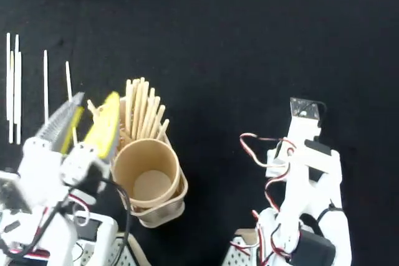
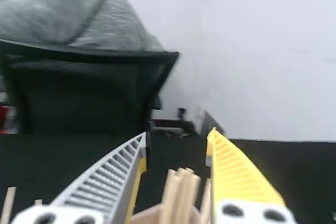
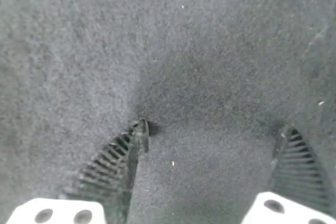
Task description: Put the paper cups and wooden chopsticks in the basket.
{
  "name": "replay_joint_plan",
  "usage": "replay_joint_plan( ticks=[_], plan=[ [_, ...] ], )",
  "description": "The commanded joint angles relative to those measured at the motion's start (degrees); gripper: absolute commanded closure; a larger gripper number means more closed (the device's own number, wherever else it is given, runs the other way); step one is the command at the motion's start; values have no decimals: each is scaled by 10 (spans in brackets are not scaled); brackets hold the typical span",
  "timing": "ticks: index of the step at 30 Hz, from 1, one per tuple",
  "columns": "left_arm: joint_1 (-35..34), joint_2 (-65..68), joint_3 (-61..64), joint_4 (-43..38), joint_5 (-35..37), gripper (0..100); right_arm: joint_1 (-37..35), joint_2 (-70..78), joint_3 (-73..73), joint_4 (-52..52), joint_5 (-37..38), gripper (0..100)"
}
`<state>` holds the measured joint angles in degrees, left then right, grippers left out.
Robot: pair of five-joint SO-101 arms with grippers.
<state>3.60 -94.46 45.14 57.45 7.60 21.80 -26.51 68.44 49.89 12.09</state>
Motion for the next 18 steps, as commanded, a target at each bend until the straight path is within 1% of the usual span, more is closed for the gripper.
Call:
replay_joint_plan(
  ticks=[1,4,6,8,12,16,18],
  plan=[
    [-144,114,-111,31,-20,809,5,-7,3,-2,4,616],
    [-227,245,-185,69,-32,809,5,-7,3,-2,4,616],
    [-261,342,-233,96,-56,809,5,-7,3,-2,4,616],
    [-278,436,-280,128,-88,811,5,-6,3,-2,4,616],
    [-292,595,-351,178,-151,812,5,-6,3,-2,4,616],
    [-339,722,-404,184,-193,812,5,-6,3,-2,4,616],
    [-369,777,-432,184,-229,812,4,-6,3,-2,4,616]
  ],
)
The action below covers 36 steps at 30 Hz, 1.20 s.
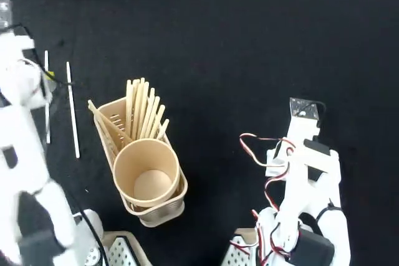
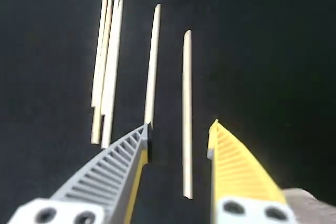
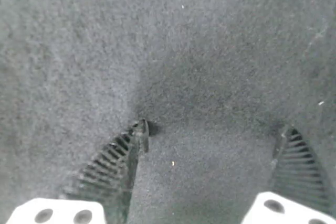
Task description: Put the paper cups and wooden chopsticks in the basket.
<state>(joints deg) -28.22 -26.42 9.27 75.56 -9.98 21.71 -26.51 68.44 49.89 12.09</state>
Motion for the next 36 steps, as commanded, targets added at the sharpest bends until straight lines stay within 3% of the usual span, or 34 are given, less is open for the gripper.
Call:
replay_joint_plan(
  ticks=[1,7,18,27,36],
  plan=[
    [-64,122,-87,3,-70,812,5,-6,3,-2,4,616],
    [-116,273,-193,3,-94,812,4,-6,3,-2,4,616],
    [-126,585,-445,-1,-110,812,4,-6,3,-1,4,616],
    [-125,740,-657,0,-106,812,4,-6,3,-2,4,616],
    [-126,874,-745,-3,-106,812,4,-6,3,-1,4,616]
  ],
)
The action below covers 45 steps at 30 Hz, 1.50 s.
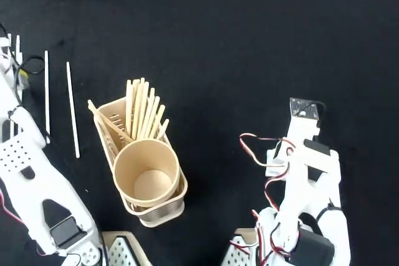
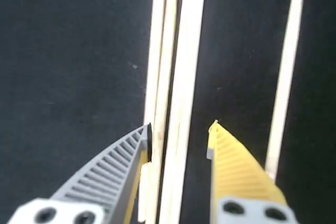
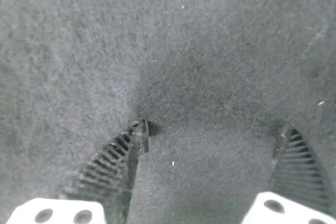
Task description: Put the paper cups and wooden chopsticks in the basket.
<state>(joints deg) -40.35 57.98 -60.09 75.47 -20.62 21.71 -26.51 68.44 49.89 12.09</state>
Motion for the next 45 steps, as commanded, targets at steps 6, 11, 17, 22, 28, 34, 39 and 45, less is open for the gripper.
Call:
replay_joint_plan(
  ticks=[6,11,17,22,28,34,39,45],
  plan=[
    [-4,100,-88,0,-2,848,4,-6,3,-1,4,616],
    [-4,109,-96,1,-3,956,4,-6,3,-1,4,616],
    [10,109,-140,80,-4,971,4,-6,3,-1,4,616],
    [34,109,-238,180,-2,971,5,-6,3,0,4,616],
    [45,102,-352,254,15,971,5,-6,3,-1,4,616],
    [37,33,-329,256,39,971,5,-6,3,-1,4,616],
    [28,-40,-287,257,67,971,4,-6,3,-3,4,616],
    [32,-134,-213,257,105,970,4,-6,3,-3,4,616]
  ],
)
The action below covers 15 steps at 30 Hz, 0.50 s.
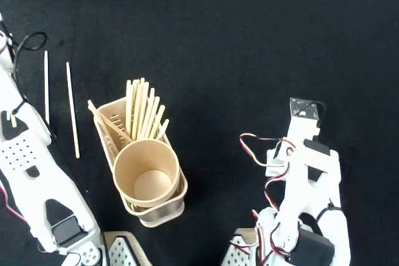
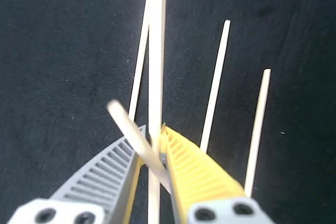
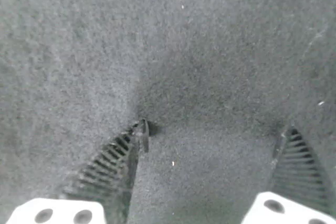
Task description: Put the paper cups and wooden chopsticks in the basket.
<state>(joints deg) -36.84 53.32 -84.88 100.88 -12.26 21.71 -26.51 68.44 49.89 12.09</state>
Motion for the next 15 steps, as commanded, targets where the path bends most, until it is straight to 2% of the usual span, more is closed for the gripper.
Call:
replay_joint_plan(
  ticks=[1,8,13,15],
  plan=[
    [-2,-102,51,3,26,970,4,-6,3,-3,4,616],
    [1,-229,144,3,56,970,4,-6,3,-4,4,616],
    [16,-397,387,-3,54,970,4,-6,3,-4,4,616],
    [20,-469,496,-32,54,970,4,-6,3,-4,4,616]
  ],
)
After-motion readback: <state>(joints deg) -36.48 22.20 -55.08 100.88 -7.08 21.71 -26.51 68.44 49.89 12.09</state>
